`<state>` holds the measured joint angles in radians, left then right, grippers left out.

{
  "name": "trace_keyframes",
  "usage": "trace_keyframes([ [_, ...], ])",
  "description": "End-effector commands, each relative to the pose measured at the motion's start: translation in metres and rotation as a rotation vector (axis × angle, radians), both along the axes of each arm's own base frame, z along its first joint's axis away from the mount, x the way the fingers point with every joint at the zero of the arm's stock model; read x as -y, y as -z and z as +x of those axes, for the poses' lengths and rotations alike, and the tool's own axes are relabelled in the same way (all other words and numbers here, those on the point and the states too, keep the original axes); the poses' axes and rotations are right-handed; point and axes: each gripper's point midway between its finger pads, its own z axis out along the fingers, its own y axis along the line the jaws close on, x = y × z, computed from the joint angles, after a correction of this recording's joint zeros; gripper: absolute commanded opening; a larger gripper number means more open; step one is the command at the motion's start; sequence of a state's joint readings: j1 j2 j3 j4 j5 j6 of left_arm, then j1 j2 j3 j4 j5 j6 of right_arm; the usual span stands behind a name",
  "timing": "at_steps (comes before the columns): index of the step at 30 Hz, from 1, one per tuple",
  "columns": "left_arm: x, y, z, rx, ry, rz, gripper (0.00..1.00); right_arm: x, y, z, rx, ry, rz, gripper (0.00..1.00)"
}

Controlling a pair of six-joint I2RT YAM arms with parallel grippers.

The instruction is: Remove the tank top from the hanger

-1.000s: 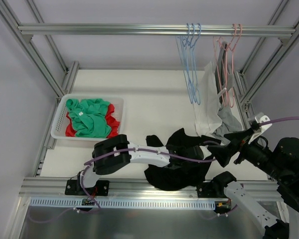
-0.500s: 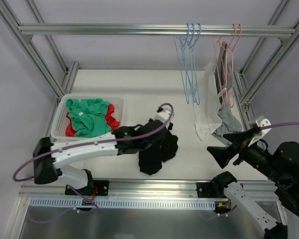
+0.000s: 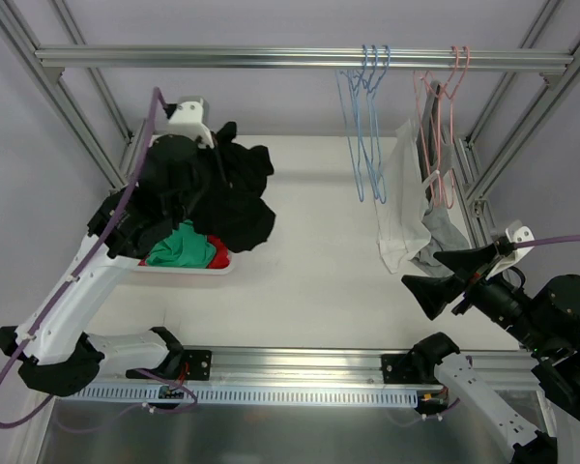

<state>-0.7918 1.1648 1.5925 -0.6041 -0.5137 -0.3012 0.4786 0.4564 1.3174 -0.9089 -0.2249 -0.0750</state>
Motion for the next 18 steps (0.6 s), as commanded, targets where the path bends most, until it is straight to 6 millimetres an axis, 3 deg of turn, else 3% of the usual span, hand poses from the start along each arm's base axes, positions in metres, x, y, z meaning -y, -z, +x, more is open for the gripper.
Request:
trace_keyframes([
  [1, -0.017, -0.002, 0.013, -0.067, 0.034, -0.071, 0.0, -0.004, -0.015, 0.006, 0.045, 0.003, 0.045, 1.0],
  [5, -0.037, 0.016, 0.031, -0.147, -0.032, -0.144, 0.0, -0.008, -0.014, 0.008, 0.035, -0.013, 0.043, 1.0],
  [8, -0.06, 0.041, 0.045, -0.214, -0.123, -0.178, 0.0, -0.011, -0.012, 0.011, 0.027, -0.02, 0.037, 1.0],
  [9, -0.076, 0.048, 0.051, -0.225, -0.187, -0.186, 0.0, -0.011, -0.012, 0.011, 0.028, -0.02, 0.038, 0.99],
  [14, -0.133, 0.108, 0.069, -0.353, -0.426, -0.238, 0.0, -0.016, -0.006, 0.013, 0.011, -0.041, 0.042, 0.99],
  [18, -0.169, 0.155, 0.071, -0.432, -0.609, -0.274, 0.0, -0.018, -0.001, 0.013, 0.001, -0.045, 0.042, 0.99],
])
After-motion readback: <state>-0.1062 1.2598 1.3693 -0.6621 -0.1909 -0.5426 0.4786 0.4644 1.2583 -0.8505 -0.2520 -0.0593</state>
